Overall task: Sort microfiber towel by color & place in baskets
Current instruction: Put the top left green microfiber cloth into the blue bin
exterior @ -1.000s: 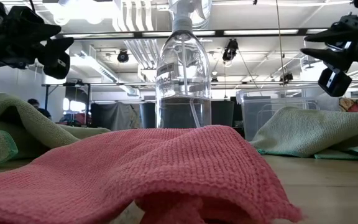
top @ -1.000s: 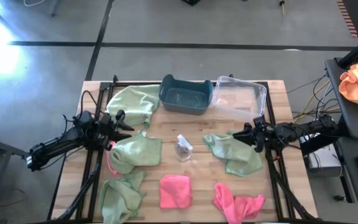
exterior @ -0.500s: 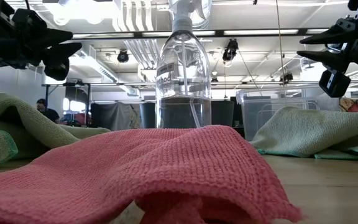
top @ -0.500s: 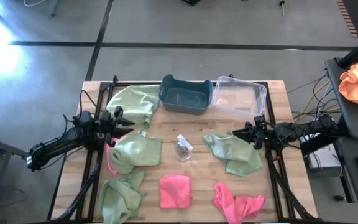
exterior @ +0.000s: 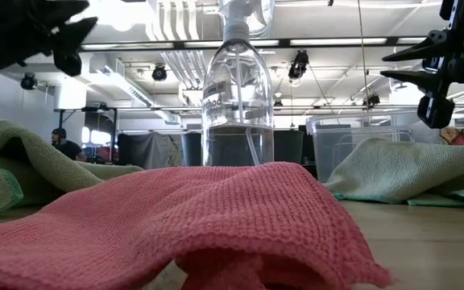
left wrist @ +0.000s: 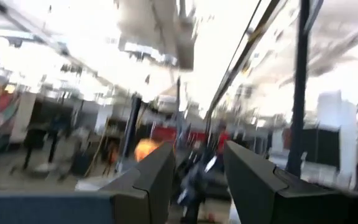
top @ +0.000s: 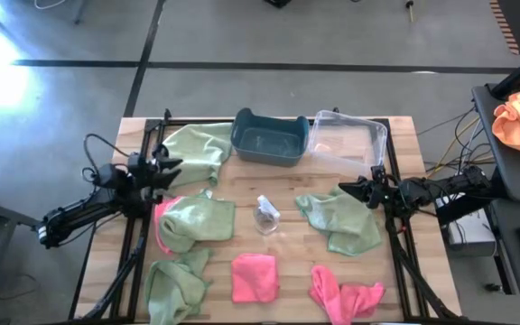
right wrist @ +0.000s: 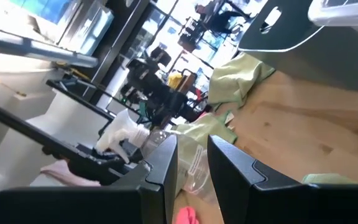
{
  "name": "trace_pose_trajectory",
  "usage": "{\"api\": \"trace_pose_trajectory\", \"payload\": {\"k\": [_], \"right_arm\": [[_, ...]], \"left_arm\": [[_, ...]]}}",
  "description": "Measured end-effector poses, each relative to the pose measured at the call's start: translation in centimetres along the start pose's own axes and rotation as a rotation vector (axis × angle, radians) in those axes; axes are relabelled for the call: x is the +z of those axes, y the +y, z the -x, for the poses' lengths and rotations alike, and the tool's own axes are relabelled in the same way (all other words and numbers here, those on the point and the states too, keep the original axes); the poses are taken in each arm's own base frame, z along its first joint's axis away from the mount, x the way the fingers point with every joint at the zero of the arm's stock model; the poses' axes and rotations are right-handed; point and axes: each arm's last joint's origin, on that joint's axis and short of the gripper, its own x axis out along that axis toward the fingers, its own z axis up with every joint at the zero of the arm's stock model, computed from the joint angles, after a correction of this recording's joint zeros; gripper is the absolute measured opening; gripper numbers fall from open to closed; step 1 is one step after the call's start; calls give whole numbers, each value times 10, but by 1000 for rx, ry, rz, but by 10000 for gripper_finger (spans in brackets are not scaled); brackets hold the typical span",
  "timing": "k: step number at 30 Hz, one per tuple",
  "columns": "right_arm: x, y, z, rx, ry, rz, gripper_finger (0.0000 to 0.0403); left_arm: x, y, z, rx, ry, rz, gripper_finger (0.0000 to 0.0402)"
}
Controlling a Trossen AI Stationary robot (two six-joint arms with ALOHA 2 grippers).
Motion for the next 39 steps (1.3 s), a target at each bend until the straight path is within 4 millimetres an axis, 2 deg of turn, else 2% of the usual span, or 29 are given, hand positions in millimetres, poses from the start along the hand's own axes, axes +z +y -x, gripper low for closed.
{"api": "trace_pose_trajectory", "payload": {"k": [10,13,16,24,27,33,35,39], "right_arm": [[5,4,0,19,-80,-5,82],[7,6,0,36,-101,8,82],[9,9,1,62,-124,33,82],[22,26,6,235,-234,75,82],[27,32,9,310,-280,85,82],[44,57,14,391,-261,166,82],[51,70,13,376,-226,215,82],[64,97,5,291,-99,300,82]], "left_arm": [[11,-4,1,-37,-113,51,127],[16,-4,1,4,-173,44,127],[20,-4,2,21,-236,108,127],[22,-5,2,-11,-255,269,127],[30,-7,-1,-34,-254,288,127],[70,-19,-17,-169,-239,185,127],[83,-23,-27,-223,-201,157,127],[94,-21,-54,-279,-63,167,127]]}}
